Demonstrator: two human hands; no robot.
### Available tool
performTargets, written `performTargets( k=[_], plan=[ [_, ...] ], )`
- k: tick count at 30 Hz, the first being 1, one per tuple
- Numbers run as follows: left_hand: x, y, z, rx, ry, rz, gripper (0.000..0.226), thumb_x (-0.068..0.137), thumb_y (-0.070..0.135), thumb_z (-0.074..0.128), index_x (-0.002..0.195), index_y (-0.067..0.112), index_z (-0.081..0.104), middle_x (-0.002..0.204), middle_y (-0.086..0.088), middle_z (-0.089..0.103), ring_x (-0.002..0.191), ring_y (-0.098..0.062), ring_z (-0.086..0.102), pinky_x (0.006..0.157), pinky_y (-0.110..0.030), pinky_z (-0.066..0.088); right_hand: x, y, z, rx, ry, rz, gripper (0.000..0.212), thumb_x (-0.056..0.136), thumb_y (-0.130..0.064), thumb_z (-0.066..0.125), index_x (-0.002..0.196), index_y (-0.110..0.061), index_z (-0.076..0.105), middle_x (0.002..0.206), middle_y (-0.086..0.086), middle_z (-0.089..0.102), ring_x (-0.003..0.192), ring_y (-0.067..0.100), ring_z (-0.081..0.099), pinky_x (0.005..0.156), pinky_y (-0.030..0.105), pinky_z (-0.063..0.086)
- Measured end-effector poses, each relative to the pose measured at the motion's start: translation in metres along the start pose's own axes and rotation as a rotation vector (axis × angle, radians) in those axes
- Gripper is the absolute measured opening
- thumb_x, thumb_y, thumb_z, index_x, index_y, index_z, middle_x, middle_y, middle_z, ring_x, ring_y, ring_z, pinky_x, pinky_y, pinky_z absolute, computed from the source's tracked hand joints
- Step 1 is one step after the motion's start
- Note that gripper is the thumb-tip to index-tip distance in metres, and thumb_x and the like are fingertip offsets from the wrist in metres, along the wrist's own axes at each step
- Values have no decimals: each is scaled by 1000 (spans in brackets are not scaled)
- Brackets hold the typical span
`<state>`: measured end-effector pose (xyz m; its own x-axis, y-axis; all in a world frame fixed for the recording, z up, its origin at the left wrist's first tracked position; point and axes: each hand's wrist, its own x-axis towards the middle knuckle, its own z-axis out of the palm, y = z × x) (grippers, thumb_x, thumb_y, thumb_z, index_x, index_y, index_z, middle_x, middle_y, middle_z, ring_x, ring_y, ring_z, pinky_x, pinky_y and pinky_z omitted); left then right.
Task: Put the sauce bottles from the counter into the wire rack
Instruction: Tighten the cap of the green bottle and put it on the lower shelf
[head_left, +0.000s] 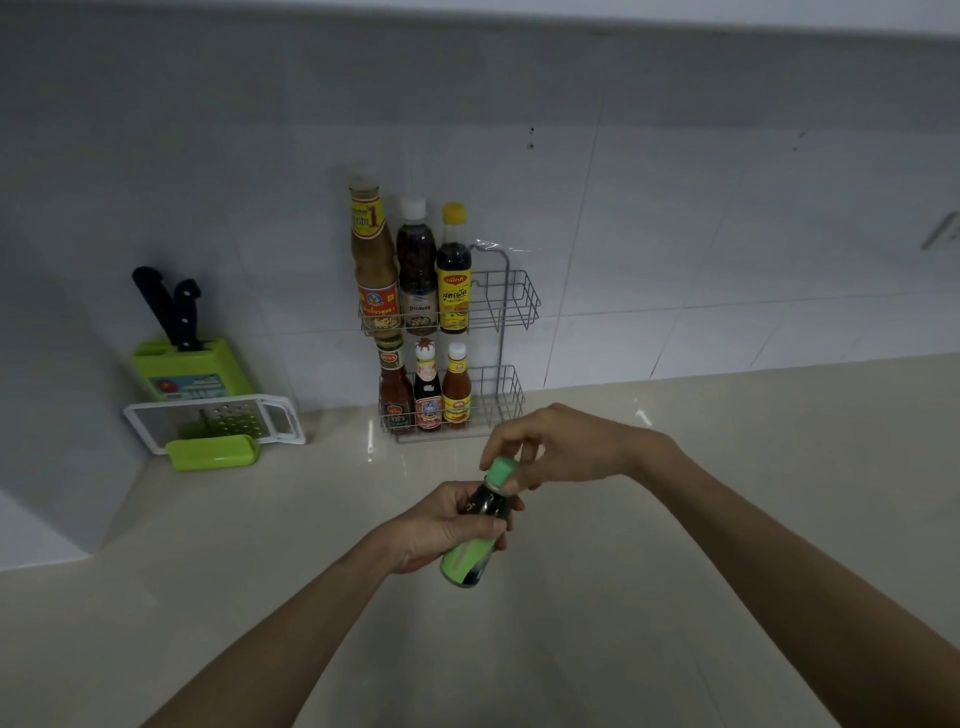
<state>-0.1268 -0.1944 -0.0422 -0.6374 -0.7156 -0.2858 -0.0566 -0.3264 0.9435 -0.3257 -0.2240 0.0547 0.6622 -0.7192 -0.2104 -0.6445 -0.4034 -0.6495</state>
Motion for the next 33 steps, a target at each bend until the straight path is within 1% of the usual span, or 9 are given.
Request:
performTargets(
  k=[4,11,16,18,22,26,28,31,33],
  plan=[
    [-2,-1,1,51,-19,-3,24,81,4,66,102,15,70,88,-2,68,80,-19,66,83,-35,53,-2,-5,13,-144,117,35,39,89,-49,59,104,-14,62,80,0,69,65,19,66,60,33,55],
    [-5,12,2,0,-216,27,21,82,5,65,102,8,65,97,-9,66,82,-22,64,82,-34,52,-3,5,28,-690,297,-306,41,93,-54,32,82,-16,44,61,0,53,49,20,39,50,27,31],
    [4,3,6,275,238,156,19,73,11,75,90,18,68,85,0,69,80,-16,65,82,-37,55,14,11,38,-650,331,7,43,85,-57,19,78,-20,40,61,2,48,57,25,45,56,29,31],
    [11,-5,12,452,473,175,21,70,16,77,86,25,66,79,4,68,76,-14,64,71,-22,53,22,16,48,-617,400,133,36,93,-49,31,81,-18,45,68,6,52,63,27,49,57,30,31],
    [19,-16,22,725,707,199,30,73,13,75,102,12,66,85,-1,70,77,-17,64,68,-21,50,35,27,68,-509,398,342,34,99,-41,30,95,-16,53,80,8,52,80,31,58,65,33,38],
    [16,-11,13,685,625,68,43,74,28,79,111,17,61,95,4,67,86,-16,63,69,-18,48,41,31,56,-216,253,272,24,100,-28,41,91,-8,50,86,11,54,81,29,53,65,29,34],
    [8,-4,5,503,445,-28,44,73,37,79,111,23,60,95,7,67,86,-11,64,66,-15,48,37,30,31,-92,202,229,28,100,-32,43,75,-22,51,76,-2,53,77,20,49,63,28,34],
    [-2,-2,-4,316,191,-114,37,73,26,81,107,18,69,103,0,74,97,-16,69,88,-26,54,32,25,1,-11,146,188,33,100,-33,47,68,-37,44,70,-14,48,67,9,47,67,26,38],
    [1,-9,-4,237,221,-80,38,70,17,84,106,15,72,105,-3,76,104,-20,69,99,-33,51,33,22,-3,106,196,173,27,97,-43,50,73,-31,45,69,-4,54,57,12,49,55,28,44]
  ],
)
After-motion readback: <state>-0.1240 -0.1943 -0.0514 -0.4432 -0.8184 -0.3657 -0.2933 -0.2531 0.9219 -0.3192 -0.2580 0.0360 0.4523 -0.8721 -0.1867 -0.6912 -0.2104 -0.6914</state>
